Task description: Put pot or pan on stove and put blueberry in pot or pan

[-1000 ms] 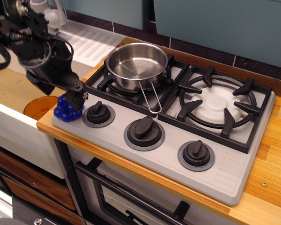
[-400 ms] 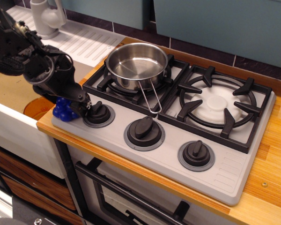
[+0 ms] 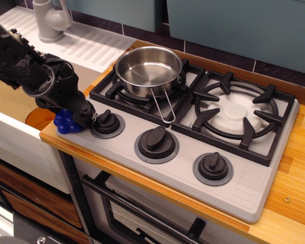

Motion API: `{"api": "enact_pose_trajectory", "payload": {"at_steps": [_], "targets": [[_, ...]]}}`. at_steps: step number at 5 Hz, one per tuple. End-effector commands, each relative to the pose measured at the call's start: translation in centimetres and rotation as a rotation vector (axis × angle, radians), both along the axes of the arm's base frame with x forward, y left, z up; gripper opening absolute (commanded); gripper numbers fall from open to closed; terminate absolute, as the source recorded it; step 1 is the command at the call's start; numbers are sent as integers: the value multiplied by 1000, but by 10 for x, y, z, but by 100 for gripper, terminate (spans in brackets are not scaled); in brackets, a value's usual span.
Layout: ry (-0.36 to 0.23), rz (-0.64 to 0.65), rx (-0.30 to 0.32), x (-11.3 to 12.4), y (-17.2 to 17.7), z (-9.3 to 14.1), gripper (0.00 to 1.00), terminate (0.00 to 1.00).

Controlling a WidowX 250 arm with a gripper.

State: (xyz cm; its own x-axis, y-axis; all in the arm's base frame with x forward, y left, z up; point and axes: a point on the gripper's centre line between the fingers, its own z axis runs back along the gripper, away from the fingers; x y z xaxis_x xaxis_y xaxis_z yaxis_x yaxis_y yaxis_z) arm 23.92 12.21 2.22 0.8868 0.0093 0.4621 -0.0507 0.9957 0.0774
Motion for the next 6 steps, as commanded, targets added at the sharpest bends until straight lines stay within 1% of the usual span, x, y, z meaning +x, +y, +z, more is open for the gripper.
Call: {"api": "enact_pose_trajectory", "payload": {"at_steps": [1,3,4,5,6], "targets": [[-1,17,-31,8,-4,21,0,0],[33,-4,-28,15,-4,68,0,0],[31,-13,-33,22,-7,87,0,0],[20,-9,-49,32,-13,98,0,0],[22,10,-66,50,-25,106,0,0]]}}
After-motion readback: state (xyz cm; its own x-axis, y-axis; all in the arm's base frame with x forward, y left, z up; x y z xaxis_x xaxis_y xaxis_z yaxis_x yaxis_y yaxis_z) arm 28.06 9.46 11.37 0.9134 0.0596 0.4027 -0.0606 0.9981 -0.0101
